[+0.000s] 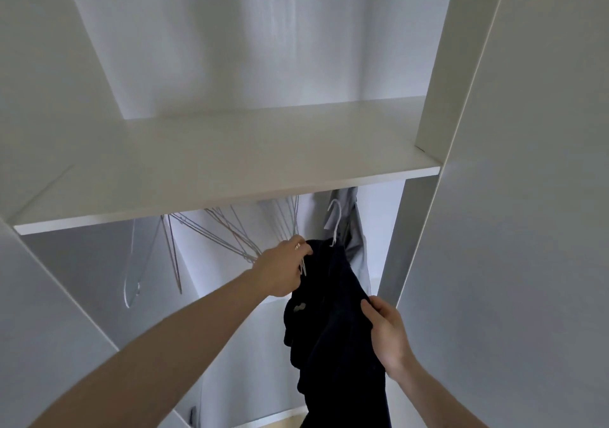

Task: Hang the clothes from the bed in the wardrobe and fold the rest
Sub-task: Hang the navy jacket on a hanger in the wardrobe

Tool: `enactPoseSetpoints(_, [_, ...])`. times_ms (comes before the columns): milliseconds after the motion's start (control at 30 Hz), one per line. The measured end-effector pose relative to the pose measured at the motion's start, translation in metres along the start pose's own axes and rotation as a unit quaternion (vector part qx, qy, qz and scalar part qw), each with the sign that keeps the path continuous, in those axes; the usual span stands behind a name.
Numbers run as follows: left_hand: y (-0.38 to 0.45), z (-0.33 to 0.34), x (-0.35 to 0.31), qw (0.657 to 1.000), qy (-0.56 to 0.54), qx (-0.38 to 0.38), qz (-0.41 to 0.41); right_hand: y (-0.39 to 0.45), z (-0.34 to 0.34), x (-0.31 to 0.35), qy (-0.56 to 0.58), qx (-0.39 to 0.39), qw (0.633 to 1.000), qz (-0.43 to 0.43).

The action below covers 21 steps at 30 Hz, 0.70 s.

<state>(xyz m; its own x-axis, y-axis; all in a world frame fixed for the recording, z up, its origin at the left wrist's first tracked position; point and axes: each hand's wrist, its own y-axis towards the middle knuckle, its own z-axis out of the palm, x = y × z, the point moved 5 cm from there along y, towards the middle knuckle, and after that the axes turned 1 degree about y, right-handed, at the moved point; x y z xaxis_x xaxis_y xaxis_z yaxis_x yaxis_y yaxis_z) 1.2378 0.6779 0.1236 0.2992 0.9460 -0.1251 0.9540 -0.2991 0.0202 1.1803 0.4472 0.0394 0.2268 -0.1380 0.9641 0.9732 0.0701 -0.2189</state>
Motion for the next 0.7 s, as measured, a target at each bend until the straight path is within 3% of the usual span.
enactPoseSetpoints(100, [0.029, 0.022, 0.017, 0.994, 0.051, 0.091, -0.024, -0.002, -0.001, -0.007, -0.015, 0.009, 1.000, 0.006])
enactPoseSetpoints(367, [0.077, 0.061, 0.046, 0.971, 0.139, 0.172, -0.089, 0.004, -0.008, 0.009, -0.047, -0.020, 0.999, -0.019])
enactPoseSetpoints(500, [0.088, 0.067, 0.062, 0.970, 0.109, 0.159, -0.150, 0.023, -0.008, 0.025, -0.058, -0.046, 0.997, -0.028])
enactPoseSetpoints(700, [0.104, 0.069, 0.084, 0.977, 0.040, 0.066, -0.198, 0.072, 0.005, 0.042, -0.130, -0.092, 0.986, -0.044])
